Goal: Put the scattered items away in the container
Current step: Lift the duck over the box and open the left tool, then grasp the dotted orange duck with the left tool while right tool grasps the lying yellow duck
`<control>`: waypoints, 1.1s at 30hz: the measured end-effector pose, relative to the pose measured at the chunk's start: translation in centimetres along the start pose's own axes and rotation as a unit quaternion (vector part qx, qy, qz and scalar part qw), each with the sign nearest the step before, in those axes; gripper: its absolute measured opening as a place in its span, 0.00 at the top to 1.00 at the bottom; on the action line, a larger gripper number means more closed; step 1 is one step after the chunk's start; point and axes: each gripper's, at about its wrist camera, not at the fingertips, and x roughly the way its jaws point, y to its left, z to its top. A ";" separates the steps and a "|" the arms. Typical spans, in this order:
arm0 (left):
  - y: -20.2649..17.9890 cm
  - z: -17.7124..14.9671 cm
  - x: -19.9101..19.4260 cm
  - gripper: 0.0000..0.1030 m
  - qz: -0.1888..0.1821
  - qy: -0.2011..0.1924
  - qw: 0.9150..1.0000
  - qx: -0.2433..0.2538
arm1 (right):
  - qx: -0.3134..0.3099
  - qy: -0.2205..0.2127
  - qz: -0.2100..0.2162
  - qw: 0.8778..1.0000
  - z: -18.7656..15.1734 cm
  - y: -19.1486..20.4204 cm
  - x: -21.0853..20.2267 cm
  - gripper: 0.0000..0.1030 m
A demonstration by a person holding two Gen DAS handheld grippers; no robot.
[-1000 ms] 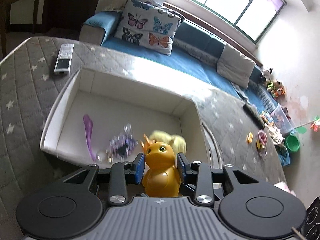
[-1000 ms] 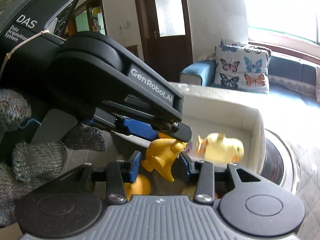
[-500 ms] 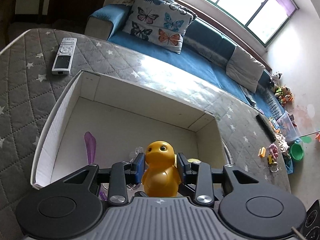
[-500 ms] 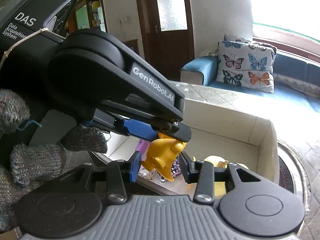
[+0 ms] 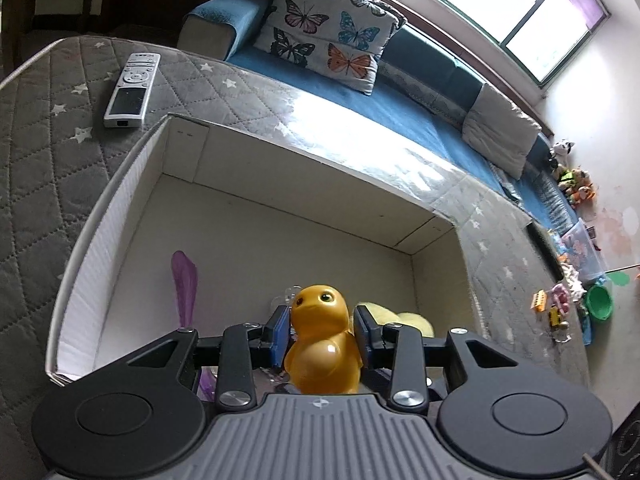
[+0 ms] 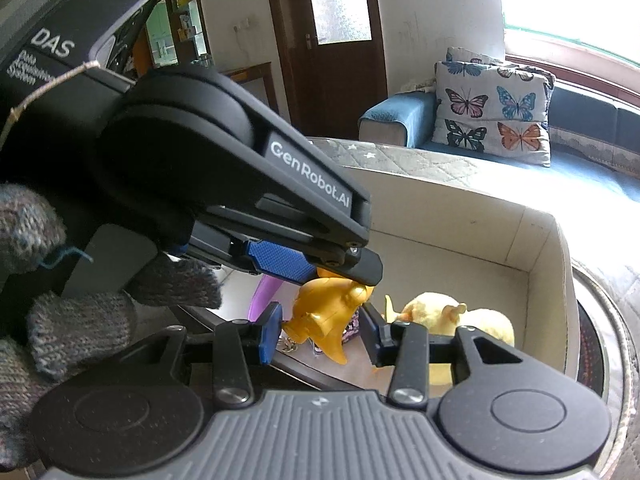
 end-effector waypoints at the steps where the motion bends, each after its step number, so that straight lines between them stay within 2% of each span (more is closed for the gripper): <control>1: 0.0 0.0 -0.1 0.63 0.000 -0.001 1.000 0.001 | 0.000 0.000 -0.002 1.000 0.0 0.0 -0.1 0.57; 7: 0.1 -0.1 -0.7 0.63 -0.001 -0.009 1.000 0.001 | 0.006 -0.004 -0.006 1.000 -0.2 -0.3 -0.5 0.52; 12: 0.1 -0.4 -1.5 0.63 -0.001 -0.016 1.000 0.000 | 0.005 -0.011 -0.009 1.000 -0.4 0.0 -1.2 0.43; 16: 0.3 -0.8 -2.7 0.63 -0.003 -0.027 1.000 -0.002 | -0.001 -0.021 -0.017 1.000 -0.7 0.5 -2.2 0.24; 24: 1.0 -2.7 -5.7 0.63 -0.001 -0.043 0.999 0.005 | -0.006 -0.036 -0.029 0.999 -1.9 1.6 -4.9 0.17; 27: 1.4 -3.8 -7.0 0.63 0.001 -0.048 0.999 0.006 | -0.006 -0.041 -0.031 0.999 -2.4 2.1 -6.0 0.11; 33: 2.0 -6.5 -8.7 0.63 -0.002 -0.045 0.999 0.014 | -0.008 -0.042 -0.027 0.999 -3.8 3.0 -7.7 0.08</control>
